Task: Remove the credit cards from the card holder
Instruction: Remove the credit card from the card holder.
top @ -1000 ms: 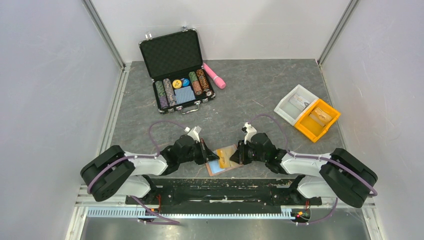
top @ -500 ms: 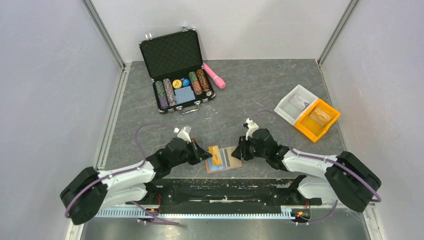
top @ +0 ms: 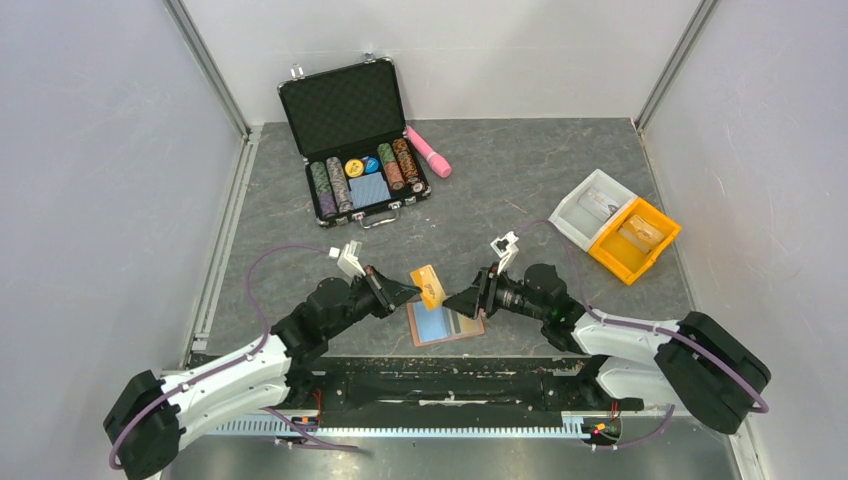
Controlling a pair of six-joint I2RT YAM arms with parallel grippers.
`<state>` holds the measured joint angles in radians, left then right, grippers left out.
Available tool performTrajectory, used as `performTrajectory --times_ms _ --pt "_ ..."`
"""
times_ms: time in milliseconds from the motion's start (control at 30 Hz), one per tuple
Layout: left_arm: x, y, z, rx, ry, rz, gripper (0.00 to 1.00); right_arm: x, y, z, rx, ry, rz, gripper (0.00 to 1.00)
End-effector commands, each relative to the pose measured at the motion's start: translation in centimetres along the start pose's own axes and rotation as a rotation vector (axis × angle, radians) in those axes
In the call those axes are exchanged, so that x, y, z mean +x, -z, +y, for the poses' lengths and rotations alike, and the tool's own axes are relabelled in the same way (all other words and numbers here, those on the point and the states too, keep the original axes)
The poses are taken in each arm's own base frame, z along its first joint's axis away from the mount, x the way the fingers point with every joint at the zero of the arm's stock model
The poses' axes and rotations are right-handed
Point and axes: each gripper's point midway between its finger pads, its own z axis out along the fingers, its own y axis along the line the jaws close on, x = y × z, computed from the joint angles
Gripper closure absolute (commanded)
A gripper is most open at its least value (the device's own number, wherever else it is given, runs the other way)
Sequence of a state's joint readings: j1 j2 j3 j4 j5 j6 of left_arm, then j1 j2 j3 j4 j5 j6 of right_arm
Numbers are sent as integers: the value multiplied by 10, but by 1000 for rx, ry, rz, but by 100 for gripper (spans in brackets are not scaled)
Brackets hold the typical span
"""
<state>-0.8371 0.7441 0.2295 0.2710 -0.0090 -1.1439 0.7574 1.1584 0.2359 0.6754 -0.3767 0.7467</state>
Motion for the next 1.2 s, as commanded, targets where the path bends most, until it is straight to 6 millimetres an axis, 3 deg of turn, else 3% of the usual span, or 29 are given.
performTrajectory --times_ms 0,233,300,400,467,500,600,700,867,1167 --pt "-15 -2 -34 109 21 -47 98 -21 1 50 -238 -1 -88 40" --pt "-8 1 -42 200 52 -26 98 -22 3 59 -306 -40 -109 49" --pt "-8 1 -41 201 46 -25 98 -24 2 61 -316 -41 -114 59" --pt "-6 3 -37 194 45 -24 98 -27 3 63 -324 -36 -125 83" --pt "-5 3 -33 178 39 -24 88 -27 2 62 -322 -26 -123 95" --pt "-4 4 -30 164 27 -19 76 -27 2 60 -317 -21 -119 100" --pt "-4 8 -23 104 -47 -8 37 -22 6 58 -330 10 -83 100" --pt "-6 15 -20 56 -145 9 23 -8 6 53 -333 51 9 100" --pt "-13 27 -34 61 -276 24 17 14 9 52 -366 112 147 100" --pt "10 31 -45 96 -417 215 19 28 25 67 -472 113 208 100"
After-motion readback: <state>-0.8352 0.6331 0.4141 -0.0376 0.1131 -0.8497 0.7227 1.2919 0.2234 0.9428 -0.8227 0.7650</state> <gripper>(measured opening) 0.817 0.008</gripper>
